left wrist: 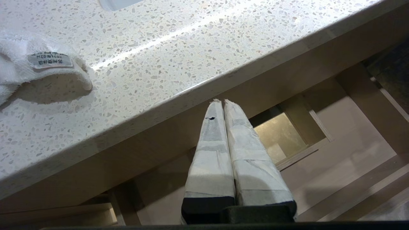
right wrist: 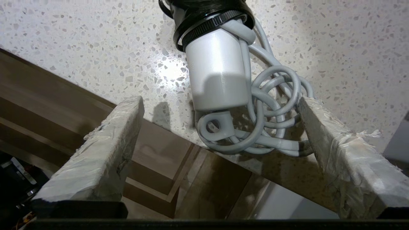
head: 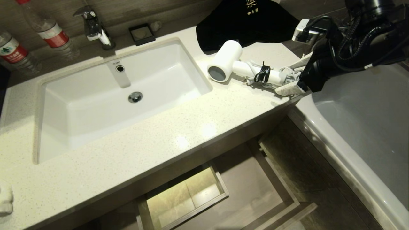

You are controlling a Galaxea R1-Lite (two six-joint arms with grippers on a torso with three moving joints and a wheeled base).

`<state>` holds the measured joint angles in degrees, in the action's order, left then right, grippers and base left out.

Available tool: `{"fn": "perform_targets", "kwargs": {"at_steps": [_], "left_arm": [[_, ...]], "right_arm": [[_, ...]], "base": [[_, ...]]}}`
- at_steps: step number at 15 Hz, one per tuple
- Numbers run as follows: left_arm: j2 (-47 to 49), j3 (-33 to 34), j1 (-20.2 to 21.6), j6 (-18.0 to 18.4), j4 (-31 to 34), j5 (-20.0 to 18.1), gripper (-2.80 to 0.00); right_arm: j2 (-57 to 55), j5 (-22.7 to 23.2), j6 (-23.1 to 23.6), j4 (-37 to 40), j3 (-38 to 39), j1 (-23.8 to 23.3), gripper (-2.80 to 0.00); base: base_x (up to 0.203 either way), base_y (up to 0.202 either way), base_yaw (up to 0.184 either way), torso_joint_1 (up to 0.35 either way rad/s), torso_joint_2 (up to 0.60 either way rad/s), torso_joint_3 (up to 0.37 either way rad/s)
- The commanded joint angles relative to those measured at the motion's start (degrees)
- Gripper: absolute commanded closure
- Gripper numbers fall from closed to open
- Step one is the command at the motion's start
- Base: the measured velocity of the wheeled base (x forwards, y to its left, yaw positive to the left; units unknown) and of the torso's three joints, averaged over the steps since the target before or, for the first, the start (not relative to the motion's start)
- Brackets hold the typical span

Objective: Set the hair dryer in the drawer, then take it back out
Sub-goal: Pick up the hairdryer

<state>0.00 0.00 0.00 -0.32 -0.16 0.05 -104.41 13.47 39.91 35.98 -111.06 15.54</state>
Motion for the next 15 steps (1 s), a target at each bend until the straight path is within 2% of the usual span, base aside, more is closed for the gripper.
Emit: {"fn": "perform_targets", "kwargs": {"at_steps": [1, 15], "left_arm": [[0.0, -0.1, 0.0, 0.0, 0.0, 0.0, 0.00], [0.0, 0.0, 0.0, 0.0, 0.0, 0.0, 0.00]], "right_arm": [[0.3, 0.0, 0.2, -0.6, 0.0, 0.0, -2.80], [-4.5, 0.4, -0.5, -8.4, -0.2, 1.9, -2.80]], "base": [[0.000, 0.000, 0.000, 0.000, 0.00, 0.000], [0.000, 0.000, 0.000, 0.000, 0.00, 0.000]]}}
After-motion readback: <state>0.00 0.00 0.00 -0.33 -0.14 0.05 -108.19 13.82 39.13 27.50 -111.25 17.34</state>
